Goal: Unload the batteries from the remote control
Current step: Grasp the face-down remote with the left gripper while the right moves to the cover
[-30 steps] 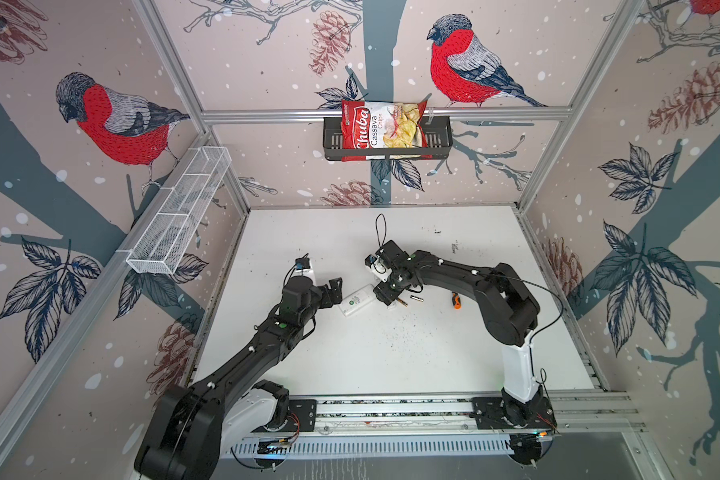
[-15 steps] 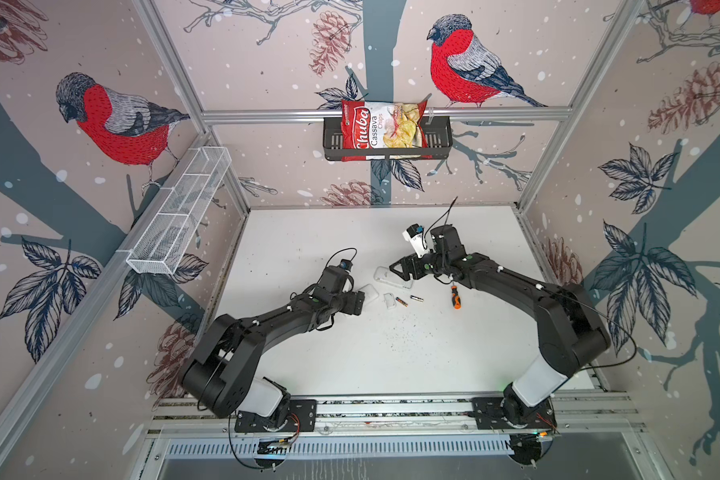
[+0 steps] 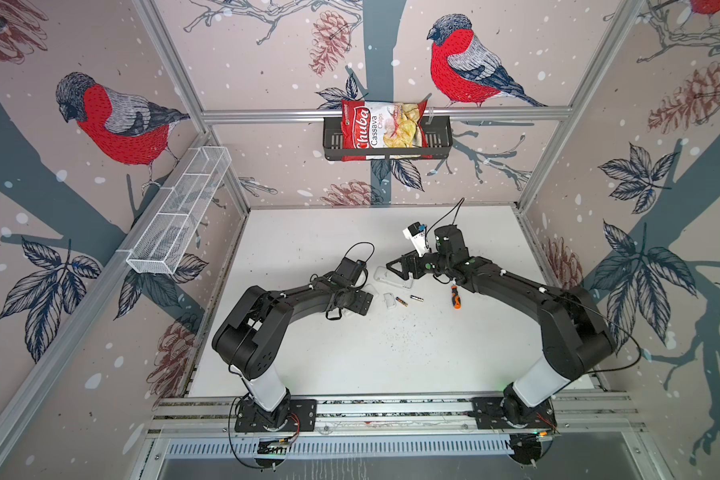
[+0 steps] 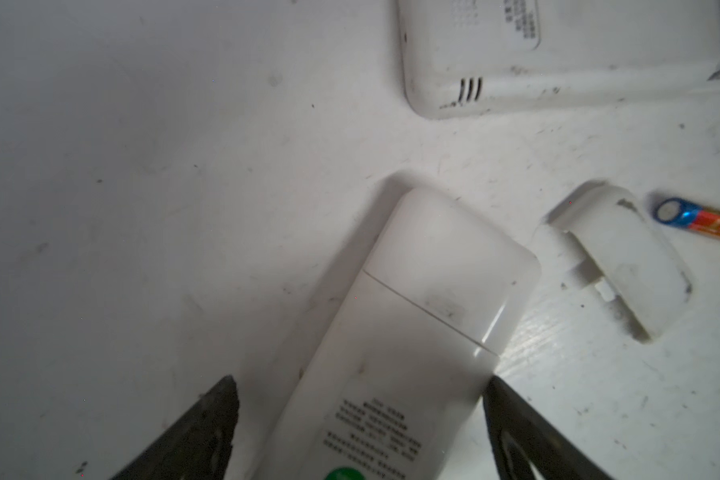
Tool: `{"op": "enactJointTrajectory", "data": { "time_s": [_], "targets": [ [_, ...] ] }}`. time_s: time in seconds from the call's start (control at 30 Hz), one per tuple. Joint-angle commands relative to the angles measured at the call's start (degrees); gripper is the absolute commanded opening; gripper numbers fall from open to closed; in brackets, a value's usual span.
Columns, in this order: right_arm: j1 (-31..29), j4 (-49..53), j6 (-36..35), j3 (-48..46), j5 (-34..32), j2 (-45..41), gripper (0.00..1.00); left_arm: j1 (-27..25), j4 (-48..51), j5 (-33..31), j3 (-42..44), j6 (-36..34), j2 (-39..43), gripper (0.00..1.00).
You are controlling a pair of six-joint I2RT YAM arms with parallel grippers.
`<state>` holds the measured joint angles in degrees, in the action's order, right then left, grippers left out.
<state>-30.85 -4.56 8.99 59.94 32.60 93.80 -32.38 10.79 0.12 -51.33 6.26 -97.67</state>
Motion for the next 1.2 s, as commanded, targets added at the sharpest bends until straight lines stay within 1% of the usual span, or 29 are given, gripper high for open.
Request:
{"op": "enactJointTrajectory", "data": {
  "time_s": [0.0, 0.1, 0.2, 0.23, 0.33, 0.37, 0.43, 0.57, 0.63, 0.7, 0.87, 1.03, 1.17],
  "targets": [
    [-0.2, -2.3, 0.6, 0.2, 1.8, -0.2, 0.89, -0.3, 5.2, -0.1, -1.3, -0.5, -0.8, 0.91],
    [-0.2, -2.5, 0.7, 0.2, 2.2, -0.2, 0.89, -0.7, 7.6, -0.1, -2.2, -0.2, -1.3, 0.85],
    [-0.2, -2.6, 0.8, 0.2, 2.6, -0.7, 0.88, -0.7, 9.6, -0.7, -2.3, 0.4, -3.2, 0.78],
    [-0.3, -2.8, 0.8, 0.1, 2.7, -0.8, 0.89, -1.2, 10.1, -0.7, -2.5, 0.6, -4.1, 0.72],
    [-0.3, -2.7, 0.9, 0.0, 2.7, -1.0, 0.88, -1.8, 11.2, -1.1, -2.5, 1.0, -5.3, 0.52],
    [-0.4, -2.7, 0.9, -0.1, 2.8, -1.1, 0.89, -2.0, 11.2, -1.3, -2.3, 1.2, -5.2, 0.51],
    [-0.4, -2.7, 1.0, -0.2, 2.8, -1.4, 0.88, -2.3, 10.8, -1.5, -1.6, 1.4, -4.4, 0.54],
    [-0.2, -2.4, 1.2, -0.5, 2.0, -1.7, 0.88, -2.5, 10.4, -1.0, -1.1, 1.9, -3.7, 0.67],
    [0.1, -2.5, 1.6, -0.6, 1.8, -1.7, 0.89, -2.7, 10.5, -1.3, -1.0, 2.6, -3.8, 0.71],
    [0.4, -2.5, 1.8, -0.7, 1.8, -1.6, 0.89, -2.8, 10.3, -1.0, -0.5, 3.4, -3.2, 0.73],
    [0.7, -2.5, 2.0, -0.6, 1.8, -1.3, 0.88, -3.2, 7.8, 1.0, 2.4, 6.0, -0.8, 0.73],
    [0.7, -2.5, 2.1, -0.4, 2.2, -0.7, 0.88, -3.8, 6.2, 3.0, 4.6, 8.6, -1.0, 0.66],
    [0.6, -2.5, 2.1, -0.4, 2.3, -0.6, 0.88, -3.9, 5.4, 3.0, 5.6, 10.2, -1.0, 0.62]
  ]
}}
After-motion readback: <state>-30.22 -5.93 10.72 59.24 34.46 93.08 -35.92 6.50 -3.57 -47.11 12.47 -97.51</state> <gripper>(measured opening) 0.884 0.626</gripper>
